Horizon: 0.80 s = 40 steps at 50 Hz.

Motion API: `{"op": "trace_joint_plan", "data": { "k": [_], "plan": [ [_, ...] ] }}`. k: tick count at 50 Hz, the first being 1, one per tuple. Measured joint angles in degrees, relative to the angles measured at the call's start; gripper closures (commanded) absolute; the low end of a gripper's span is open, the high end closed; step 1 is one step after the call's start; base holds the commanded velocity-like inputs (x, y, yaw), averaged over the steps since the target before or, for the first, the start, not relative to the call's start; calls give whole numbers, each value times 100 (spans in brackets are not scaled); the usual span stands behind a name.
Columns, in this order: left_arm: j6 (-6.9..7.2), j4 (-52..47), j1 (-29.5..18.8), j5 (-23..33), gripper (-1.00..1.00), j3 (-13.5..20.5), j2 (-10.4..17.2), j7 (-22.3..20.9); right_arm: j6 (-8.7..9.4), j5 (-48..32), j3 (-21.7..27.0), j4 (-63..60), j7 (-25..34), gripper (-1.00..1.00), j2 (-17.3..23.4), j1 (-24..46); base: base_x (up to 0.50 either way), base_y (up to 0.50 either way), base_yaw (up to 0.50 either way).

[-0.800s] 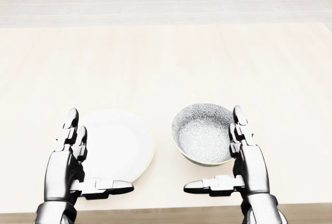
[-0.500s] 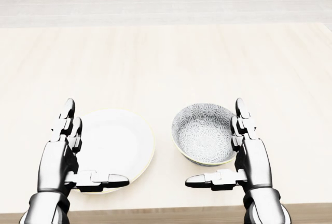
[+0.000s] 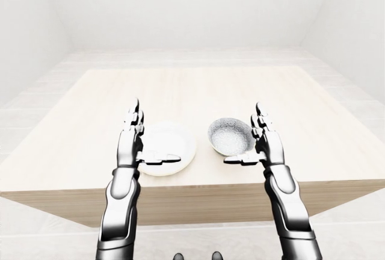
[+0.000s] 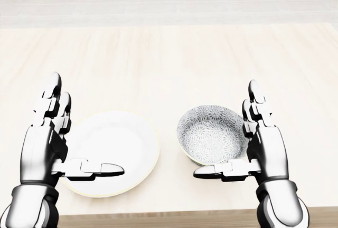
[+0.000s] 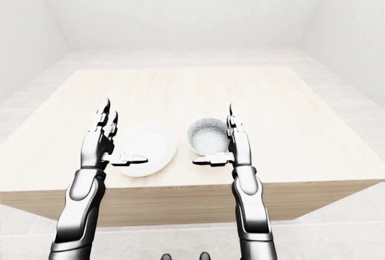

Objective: Put the bowl on the plate.

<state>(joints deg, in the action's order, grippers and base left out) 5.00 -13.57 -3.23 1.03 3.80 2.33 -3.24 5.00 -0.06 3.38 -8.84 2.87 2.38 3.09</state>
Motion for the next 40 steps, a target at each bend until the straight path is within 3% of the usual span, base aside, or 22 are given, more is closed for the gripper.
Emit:
{"op": "trace_joint_plan", "data": {
  "k": [29, 40],
  "plan": [
    [0, -136, -297, -136, -100, 148, 126, 19, 0, 25, 42, -344, 8, -100, 3, 163, 6, 27, 0],
    [0, -76, -304, -107, -100, 162, 138, -1, 0, 74, 53, -328, -6, -100, -11, 189, 11, 3, 0]
  ]
}}
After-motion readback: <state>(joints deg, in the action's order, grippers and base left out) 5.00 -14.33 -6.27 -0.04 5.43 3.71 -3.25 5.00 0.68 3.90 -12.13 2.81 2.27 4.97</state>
